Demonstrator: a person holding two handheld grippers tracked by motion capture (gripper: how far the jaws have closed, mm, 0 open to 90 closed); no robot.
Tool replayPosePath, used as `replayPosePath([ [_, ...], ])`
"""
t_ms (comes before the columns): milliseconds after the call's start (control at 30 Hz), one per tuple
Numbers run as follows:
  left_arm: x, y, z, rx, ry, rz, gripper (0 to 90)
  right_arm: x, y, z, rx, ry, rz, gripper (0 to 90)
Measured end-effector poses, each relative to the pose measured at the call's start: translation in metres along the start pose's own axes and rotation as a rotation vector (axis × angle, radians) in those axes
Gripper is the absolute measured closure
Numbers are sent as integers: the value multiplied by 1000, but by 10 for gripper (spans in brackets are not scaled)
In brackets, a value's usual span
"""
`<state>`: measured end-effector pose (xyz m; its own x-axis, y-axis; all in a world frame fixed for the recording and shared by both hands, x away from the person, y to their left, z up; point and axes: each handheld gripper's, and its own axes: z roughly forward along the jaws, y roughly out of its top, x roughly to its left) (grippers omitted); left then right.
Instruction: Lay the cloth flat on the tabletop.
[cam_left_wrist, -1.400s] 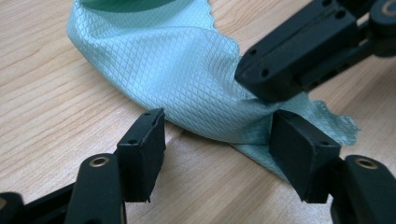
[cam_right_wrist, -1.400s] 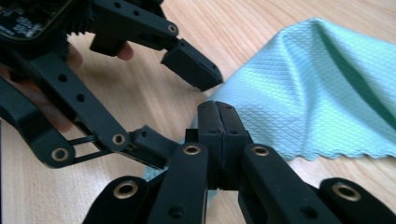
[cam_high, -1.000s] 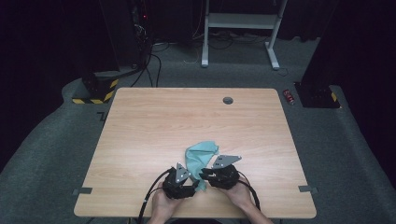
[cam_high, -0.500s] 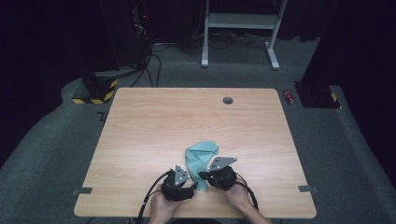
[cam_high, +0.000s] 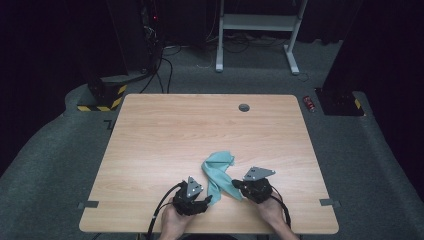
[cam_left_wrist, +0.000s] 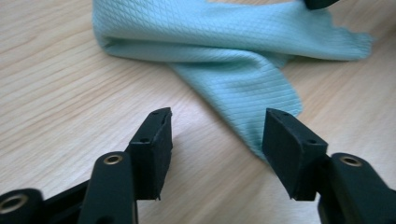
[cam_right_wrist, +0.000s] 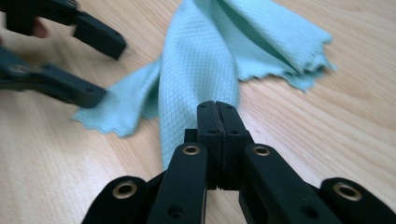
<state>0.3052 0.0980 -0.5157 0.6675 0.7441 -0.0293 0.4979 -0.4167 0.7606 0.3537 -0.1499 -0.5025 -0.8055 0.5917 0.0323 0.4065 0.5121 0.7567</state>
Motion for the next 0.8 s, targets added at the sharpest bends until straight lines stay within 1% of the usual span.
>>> replayPosePath([
  [33,-2,3,0,0,0,15,429,-2,-2,1,-3,1,14,892],
  [67,-6,7,1,4,6,32,427,-2,-2,1,-2,4,18,884],
  [100,-7,10,3,15,13,46,424,-1,-2,3,-7,7,17,847],
  [133,-8,12,5,21,20,52,422,0,-1,4,-9,13,16,794],
  [167,-9,14,9,40,26,57,424,1,0,5,-8,15,19,741],
  [200,-9,15,11,50,30,58,431,2,2,8,-5,17,16,703],
  [233,-9,16,14,62,37,65,444,3,3,9,-4,21,15,677],
  [267,-9,16,16,75,42,74,463,5,4,11,1,24,9,674],
  [300,-9,17,19,89,31,81,500,6,6,13,7,25,0,677],
  [333,-8,16,19,85,15,82,546,8,7,15,17,21,-15,700],
  [367,-7,17,19,88,-1,83,588,9,7,16,24,23,-17,735],
  [467,-5,18,18,102,-5,107,711,11,7,17,21,15,-29,865],
  [500,-4,19,17,105,-14,111,750,12,7,17,22,10,-38,886],
  [567,-2,19,15,110,-25,115,826,12,7,16,21,0,-51,894],
  [633,2,19,12,99,-45,97,871,11,7,15,17,-8,-47,896],
  [667,6,20,9,89,-59,81,877,9,8,13,14,-11,-45,896],
  [733,14,20,1,70,-56,61,889,5,8,10,-2,-15,-28,895],
  [800,25,20,-10,55,-43,47,892,1,8,5,-15,-23,-16,895],
])
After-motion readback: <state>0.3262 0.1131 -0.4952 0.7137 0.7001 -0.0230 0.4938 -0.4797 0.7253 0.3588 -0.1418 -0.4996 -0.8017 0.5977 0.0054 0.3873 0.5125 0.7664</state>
